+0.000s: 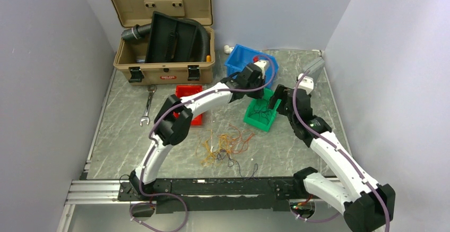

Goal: Untangle the cables

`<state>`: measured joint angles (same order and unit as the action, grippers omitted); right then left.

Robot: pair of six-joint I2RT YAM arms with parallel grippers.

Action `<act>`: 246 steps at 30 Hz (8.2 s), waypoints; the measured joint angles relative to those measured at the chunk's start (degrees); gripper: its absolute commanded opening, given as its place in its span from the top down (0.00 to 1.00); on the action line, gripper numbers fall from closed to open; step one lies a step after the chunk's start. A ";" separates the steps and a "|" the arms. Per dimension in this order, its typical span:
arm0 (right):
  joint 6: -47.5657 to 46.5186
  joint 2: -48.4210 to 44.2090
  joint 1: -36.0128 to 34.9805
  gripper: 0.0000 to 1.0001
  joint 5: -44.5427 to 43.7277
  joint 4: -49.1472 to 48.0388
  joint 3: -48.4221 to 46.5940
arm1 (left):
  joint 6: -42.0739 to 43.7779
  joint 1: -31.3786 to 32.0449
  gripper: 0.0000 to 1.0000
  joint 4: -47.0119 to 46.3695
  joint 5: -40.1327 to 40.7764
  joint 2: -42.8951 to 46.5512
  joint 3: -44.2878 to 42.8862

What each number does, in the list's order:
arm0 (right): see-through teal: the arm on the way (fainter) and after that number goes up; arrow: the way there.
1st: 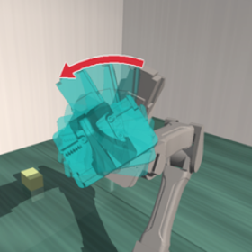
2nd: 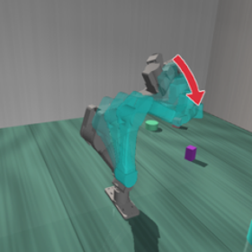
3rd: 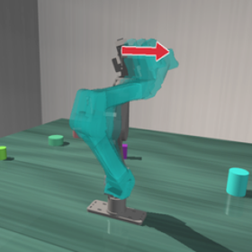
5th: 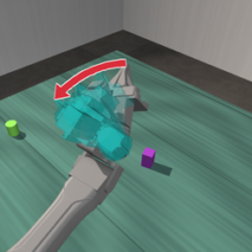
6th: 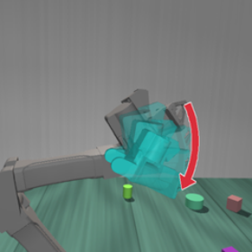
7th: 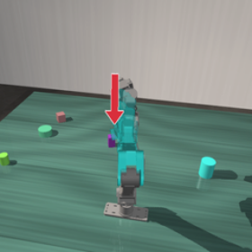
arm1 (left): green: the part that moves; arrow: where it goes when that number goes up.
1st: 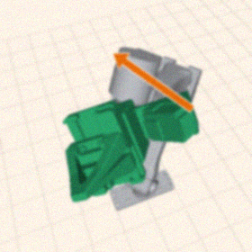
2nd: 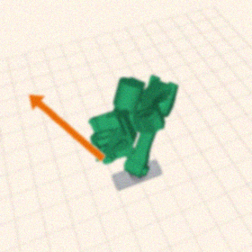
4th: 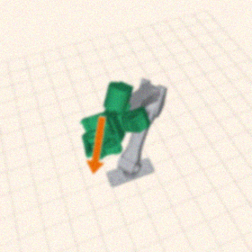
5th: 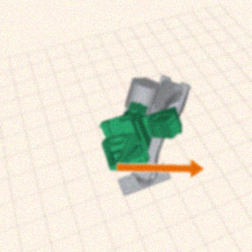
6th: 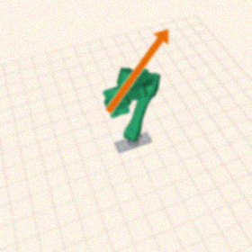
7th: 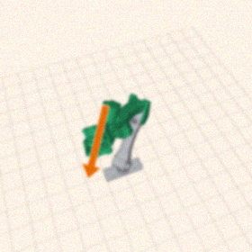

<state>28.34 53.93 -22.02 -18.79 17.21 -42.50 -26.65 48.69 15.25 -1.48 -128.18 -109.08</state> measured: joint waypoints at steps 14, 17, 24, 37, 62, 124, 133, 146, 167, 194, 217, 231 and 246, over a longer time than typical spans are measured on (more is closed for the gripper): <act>5.40 -5.31 0.35 0.12 -7.72 8.31 -0.94 | 1.97 0.42 0.52 11.93 2.91 -7.78 -8.74; 5.66 -6.10 0.35 0.12 -6.56 9.31 -0.90 | 3.58 0.42 0.42 13.18 3.50 -4.72 -6.93; 5.77 -9.22 0.35 0.14 -1.20 9.57 1.64 | 6.01 0.37 0.32 13.46 2.43 10.08 -2.32; 5.46 -3.43 -5.44 0.00 22.88 5.51 7.85 | 7.39 -0.17 0.07 8.61 -1.68 41.40 33.11; 39.10 21.35 -19.58 0.48 3.61 -4.94 9.51 | 2.56 -0.22 0.01 1.05 8.52 86.33 70.18; 7.54 43.87 -21.79 1.00 32.98 6.86 -79.47 | -5.81 -0.24 0.01 14.53 41.77 102.53 71.52; 10.27 57.09 -21.81 1.00 34.36 5.81 -89.85 | -9.90 -0.24 0.01 20.52 48.78 108.98 71.54; 12.48 59.80 -21.81 1.00 35.50 1.01 -92.15 | -10.62 -0.24 0.01 21.49 49.40 109.68 71.89; 11.96 62.40 -23.06 1.00 35.74 0.22 -93.02 | -6.40 -0.24 0.01 14.67 44.13 104.19 74.12; 12.04 62.12 -23.50 1.00 35.78 -10.82 -75.45 | -5.55 -0.24 0.01 15.26 43.95 107.38 74.14; 9.81 62.16 -22.64 1.00 32.26 -13.07 -53.66 | -8.35 -0.24 0.01 18.16 44.19 102.40 73.64; 0.83 78.95 -28.11 0.56 14.80 3.82 -65.44 | -9.01 -0.50 0.01 19.69 43.56 100.28 72.96; -2.12 51.67 -29.07 0.01 11.34 3.67 -50.73 | -8.74 -0.61 0.01 19.87 31.61 92.87 71.43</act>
<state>26.22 105.60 -51.09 -7.44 20.88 -93.23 -35.40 48.07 35.11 30.13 -35.31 -37.65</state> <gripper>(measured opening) 0.915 0.994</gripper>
